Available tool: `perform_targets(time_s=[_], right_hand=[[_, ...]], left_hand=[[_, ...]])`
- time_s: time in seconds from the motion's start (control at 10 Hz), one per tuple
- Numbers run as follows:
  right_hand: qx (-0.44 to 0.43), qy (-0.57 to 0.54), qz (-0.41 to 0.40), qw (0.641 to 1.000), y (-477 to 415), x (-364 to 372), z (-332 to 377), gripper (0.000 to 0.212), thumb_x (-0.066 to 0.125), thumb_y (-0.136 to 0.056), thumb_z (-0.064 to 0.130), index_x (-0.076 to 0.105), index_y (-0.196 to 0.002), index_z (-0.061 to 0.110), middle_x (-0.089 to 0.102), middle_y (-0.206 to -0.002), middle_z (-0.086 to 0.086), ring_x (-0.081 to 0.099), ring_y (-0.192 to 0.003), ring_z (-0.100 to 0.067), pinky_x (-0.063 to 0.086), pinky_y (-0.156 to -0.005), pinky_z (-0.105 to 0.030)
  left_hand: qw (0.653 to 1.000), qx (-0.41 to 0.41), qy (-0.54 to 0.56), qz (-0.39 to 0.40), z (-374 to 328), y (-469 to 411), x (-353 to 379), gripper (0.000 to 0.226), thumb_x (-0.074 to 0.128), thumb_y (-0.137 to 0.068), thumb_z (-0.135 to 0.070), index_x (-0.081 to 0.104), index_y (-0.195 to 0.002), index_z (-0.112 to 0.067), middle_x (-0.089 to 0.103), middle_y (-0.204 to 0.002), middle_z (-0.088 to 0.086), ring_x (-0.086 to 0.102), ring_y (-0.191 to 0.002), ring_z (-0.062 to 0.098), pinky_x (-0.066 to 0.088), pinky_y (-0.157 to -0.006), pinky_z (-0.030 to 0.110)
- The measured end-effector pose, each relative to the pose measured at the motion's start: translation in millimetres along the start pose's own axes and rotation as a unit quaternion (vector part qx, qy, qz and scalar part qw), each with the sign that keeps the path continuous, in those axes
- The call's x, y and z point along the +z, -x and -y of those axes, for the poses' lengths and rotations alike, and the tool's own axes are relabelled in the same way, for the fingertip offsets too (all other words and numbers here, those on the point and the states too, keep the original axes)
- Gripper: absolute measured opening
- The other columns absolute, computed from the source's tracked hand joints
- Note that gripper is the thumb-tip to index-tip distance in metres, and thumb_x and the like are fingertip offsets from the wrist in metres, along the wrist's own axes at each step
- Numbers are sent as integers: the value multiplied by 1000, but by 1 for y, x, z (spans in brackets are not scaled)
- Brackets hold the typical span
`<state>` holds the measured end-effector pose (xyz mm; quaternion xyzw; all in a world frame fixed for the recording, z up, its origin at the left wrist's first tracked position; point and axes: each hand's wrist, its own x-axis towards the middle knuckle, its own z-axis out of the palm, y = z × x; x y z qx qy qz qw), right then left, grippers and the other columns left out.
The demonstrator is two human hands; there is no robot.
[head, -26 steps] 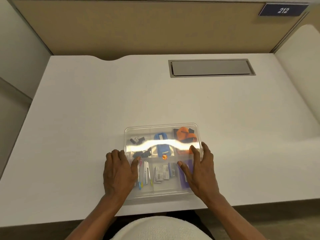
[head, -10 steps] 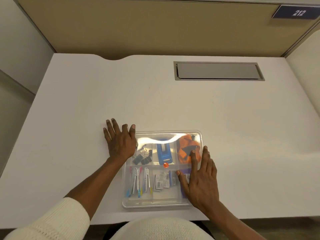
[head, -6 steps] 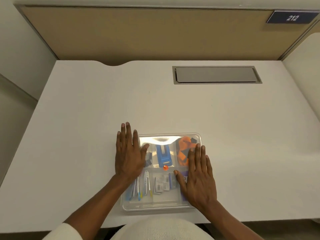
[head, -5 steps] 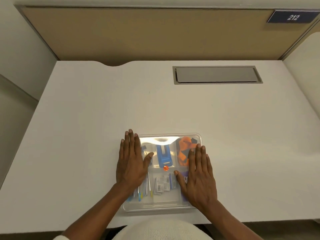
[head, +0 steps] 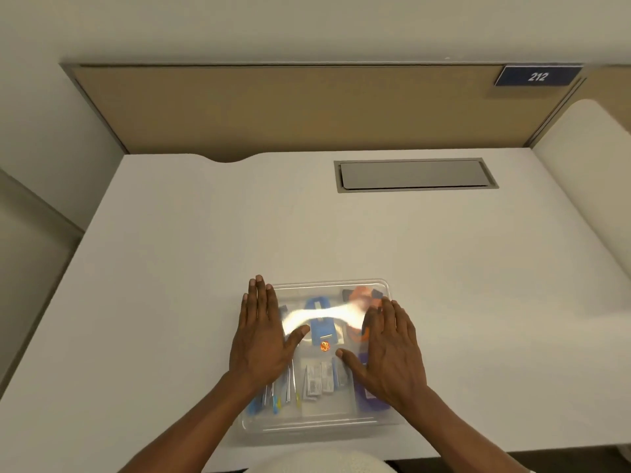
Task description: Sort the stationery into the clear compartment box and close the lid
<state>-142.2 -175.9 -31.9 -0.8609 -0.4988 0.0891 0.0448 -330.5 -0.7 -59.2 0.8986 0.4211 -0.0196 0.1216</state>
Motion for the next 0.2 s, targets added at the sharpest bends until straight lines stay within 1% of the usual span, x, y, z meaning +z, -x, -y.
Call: perform_targets(time_s=[0.1, 0.2], right_hand=[[5, -8, -11, 1000, -13, -19, 2, 70, 52, -82, 74, 63, -121, 18, 53, -146, -13, 44, -137, -35, 34, -115, -47], [21, -69, -34, 997, -24, -32, 6, 65, 60, -85, 67, 58, -131, 22, 42, -156, -16, 26, -152, -36, 35, -118, -46]], left_hand=[[1000, -16, -13, -3, -7, -3, -19, 114, 26, -88, -85, 5, -163, -2, -27, -167, 18, -23, -157, 30, 3, -131, 47], [1000, -8, -16, 4, -14, -9, -43, 124, 20, -79, -95, 1, -164, -6, -33, -166, 15, -28, -156, 29, 1, -131, 46]])
